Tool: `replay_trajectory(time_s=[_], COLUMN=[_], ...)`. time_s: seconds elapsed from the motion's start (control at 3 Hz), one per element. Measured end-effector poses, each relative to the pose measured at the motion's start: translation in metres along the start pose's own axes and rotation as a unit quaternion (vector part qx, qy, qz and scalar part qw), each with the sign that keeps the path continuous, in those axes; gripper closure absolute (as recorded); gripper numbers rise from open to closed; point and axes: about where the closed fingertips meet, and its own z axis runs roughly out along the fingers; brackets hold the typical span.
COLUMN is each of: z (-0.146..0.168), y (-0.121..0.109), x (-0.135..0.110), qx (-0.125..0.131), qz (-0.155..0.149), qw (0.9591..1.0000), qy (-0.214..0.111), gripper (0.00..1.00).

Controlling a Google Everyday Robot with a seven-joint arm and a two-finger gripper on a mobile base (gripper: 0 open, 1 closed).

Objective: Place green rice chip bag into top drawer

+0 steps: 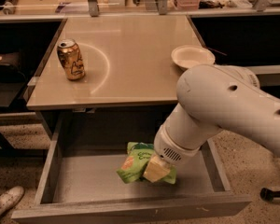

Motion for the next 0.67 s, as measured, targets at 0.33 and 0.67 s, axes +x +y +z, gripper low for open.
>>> replay_trajectory(time_s=[0.33, 0.67], z=[0.021, 0.033], y=[-0.011, -0.026], x=[-0.018, -0.03], qx=[-0.005, -0.003], qz=[-0.007, -0.01], qw=[0.9995, 0.9986], qy=[-0.031, -0.053], gripper=[1.0, 1.0])
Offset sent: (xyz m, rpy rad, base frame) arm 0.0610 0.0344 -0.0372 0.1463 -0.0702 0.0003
